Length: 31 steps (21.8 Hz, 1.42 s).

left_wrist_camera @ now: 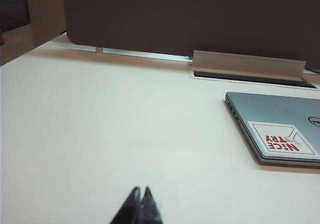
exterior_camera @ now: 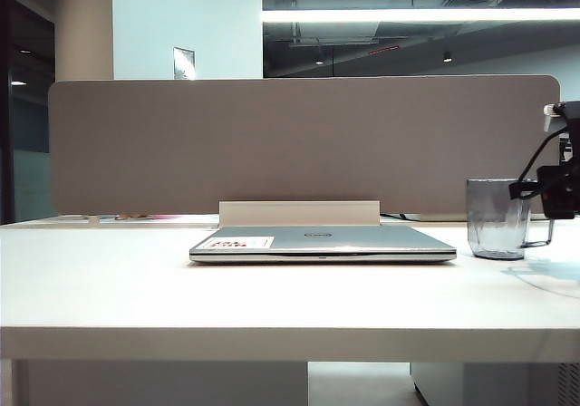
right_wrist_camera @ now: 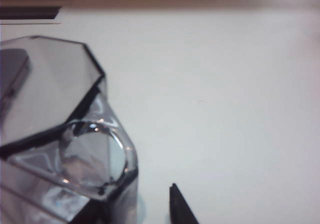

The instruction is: Pick up the water cup and place it on the side of the laptop close to you.

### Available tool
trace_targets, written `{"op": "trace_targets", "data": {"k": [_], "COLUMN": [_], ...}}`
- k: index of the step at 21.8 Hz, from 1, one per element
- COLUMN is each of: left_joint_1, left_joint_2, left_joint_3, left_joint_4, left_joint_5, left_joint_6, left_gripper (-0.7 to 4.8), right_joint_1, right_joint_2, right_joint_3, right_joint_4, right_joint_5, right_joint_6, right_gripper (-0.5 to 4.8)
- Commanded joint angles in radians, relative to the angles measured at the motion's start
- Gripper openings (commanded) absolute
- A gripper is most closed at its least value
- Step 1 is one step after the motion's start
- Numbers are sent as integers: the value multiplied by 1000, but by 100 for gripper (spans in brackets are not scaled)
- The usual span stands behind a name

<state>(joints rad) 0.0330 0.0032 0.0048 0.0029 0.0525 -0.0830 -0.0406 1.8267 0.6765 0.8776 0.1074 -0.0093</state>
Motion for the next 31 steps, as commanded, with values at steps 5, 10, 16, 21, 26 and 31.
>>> {"op": "trace_targets", "data": {"k": [5, 10, 16, 21, 26, 31], "left_joint_1": [-1, -1, -1, -1, -1, -1], "left_joint_2": [1, 1, 1, 1, 1, 1], "left_joint_3": [3, 3, 3, 3, 3, 3], "left_joint_4": [9, 8, 3, -13, -17, -17], "left_joint_5": [4, 5, 5, 5, 5, 5], "left_joint_6": [-3, -3, -3, -3, -3, -3], "left_gripper": [-6, -6, -6, -6, -6, -6], "right_joint_1": [-26, -28, -29, -37, -37, -37], "right_joint_2": [7, 53, 72, 75, 78, 78], "right_joint_3": [13, 13, 14, 34, 47, 47], "right_joint_4": [33, 71, 79, 137, 137, 121], "right_joint_5": [-6, -66, -55, -58, -58, -58], "right_joint_6": [-3, -3, -3, -3, -3, -3], "right_gripper": [157, 135, 134, 125, 75, 10]}}
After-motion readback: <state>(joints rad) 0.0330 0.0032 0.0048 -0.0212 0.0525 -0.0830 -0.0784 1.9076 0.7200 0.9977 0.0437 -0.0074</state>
